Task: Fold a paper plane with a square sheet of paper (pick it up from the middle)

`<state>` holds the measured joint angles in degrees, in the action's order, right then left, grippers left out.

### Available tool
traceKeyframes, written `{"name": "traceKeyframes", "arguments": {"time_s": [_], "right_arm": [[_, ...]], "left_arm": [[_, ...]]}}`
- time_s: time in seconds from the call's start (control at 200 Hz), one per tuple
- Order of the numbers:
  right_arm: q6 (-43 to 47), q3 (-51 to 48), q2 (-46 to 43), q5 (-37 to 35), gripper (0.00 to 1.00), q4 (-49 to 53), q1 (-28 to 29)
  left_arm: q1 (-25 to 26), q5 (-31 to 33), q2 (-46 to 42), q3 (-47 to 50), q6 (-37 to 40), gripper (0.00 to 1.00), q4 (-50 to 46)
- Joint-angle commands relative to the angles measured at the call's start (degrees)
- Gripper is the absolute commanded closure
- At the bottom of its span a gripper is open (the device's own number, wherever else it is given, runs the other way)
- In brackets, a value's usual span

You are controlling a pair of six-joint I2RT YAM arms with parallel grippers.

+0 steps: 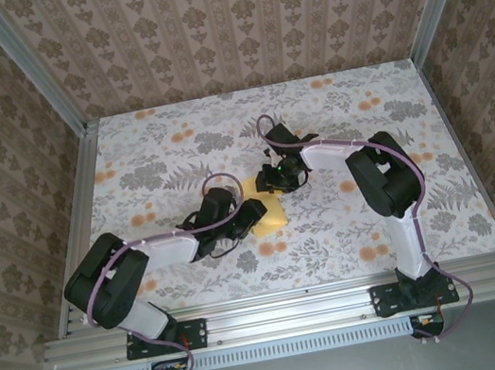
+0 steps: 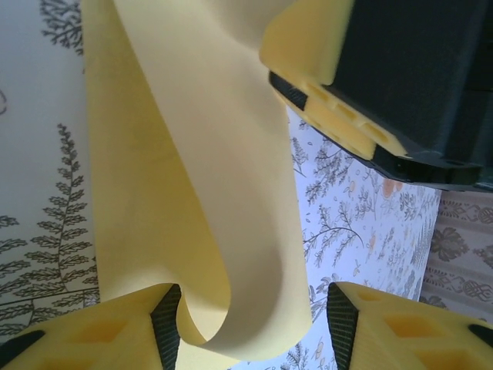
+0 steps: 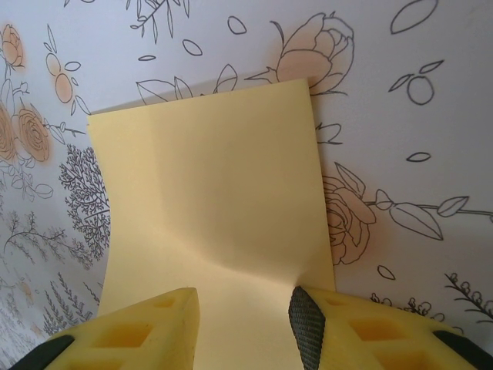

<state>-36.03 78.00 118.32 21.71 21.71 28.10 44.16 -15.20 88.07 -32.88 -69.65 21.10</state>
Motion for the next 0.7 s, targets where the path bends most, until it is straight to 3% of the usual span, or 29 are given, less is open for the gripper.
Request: {"name": "traceKeyframes", "arguments": {"time_s": [0.0,0.385,0.695], "right_arm": [[-0.2,-3.1,3.2,-3.1,0.58,6.1,-0.1],[-0.2,-3.0,3.1,-3.4,0.58,6.5,-0.1],[0.1,-3.0,2.4,-2.7,0.58,6.6,-0.1]], "left_arm": [[0.1,-1.0,-3.0,0.4,5.4,0.46,1.0],[2.9,-2.3,-1.2,0.3,7.5,0.46,3.2],[2.3,4.2,-0.8,1.1,3.1,0.66,0.9]]}}
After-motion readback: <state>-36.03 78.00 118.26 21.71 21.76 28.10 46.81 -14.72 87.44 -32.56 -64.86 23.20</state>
